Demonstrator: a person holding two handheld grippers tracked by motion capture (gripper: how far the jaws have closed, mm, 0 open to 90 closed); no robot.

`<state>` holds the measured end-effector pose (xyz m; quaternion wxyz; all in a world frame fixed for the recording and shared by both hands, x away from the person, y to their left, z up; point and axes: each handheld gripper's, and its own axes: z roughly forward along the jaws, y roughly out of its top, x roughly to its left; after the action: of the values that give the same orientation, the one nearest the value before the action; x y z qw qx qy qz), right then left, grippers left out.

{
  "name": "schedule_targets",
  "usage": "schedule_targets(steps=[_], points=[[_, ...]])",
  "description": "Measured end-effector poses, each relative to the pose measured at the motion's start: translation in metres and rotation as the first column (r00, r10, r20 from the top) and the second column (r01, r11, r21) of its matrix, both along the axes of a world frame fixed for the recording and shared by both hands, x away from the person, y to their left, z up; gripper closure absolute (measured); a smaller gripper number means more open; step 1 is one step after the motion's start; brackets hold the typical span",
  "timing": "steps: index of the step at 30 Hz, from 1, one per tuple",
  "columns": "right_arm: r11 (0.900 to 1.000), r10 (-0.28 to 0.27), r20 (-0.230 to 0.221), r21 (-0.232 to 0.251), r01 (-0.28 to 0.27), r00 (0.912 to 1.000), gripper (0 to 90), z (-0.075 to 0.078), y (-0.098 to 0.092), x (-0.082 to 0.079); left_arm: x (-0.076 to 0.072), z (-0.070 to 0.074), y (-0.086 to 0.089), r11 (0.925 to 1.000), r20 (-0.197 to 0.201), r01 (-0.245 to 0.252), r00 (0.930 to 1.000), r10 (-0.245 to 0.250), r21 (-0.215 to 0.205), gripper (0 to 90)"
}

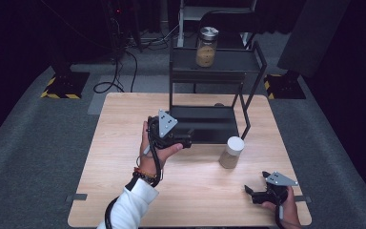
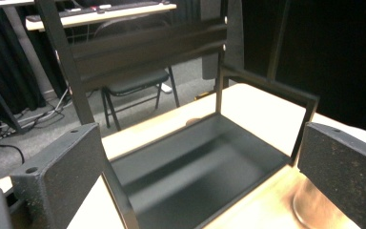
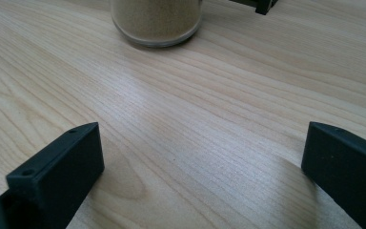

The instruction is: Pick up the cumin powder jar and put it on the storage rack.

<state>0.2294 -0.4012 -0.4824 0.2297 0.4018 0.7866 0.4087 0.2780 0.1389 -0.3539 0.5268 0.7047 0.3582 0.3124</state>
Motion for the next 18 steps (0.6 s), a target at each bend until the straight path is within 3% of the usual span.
schedule_targets(steps=[8, 13, 18], points=[[1.000, 0.000, 0.000, 0.000, 0.000, 1.0000, 0.0, 0.000, 0.000, 0.000, -0.012, -0.026, 0.004, 0.9998, -0.006, 0.008, 1.0000, -0.008, 0.020, 1.5], [1.000, 0.000, 0.002, -0.001, 0.000, 1.0000, 0.0, 0.000, 0.000, 0.000, -0.019, -0.046, 0.009, 0.9998, -0.031, 0.021, 0.9993, -0.021, -0.001, 1.5], [1.000, 0.000, 0.005, -0.003, 0.000, 1.0000, 0.0, 0.000, 0.000, -0.001, -0.026, -0.060, 0.013, 0.9994, -0.038, 0.026, 0.9989, -0.025, 0.021, 1.5]])
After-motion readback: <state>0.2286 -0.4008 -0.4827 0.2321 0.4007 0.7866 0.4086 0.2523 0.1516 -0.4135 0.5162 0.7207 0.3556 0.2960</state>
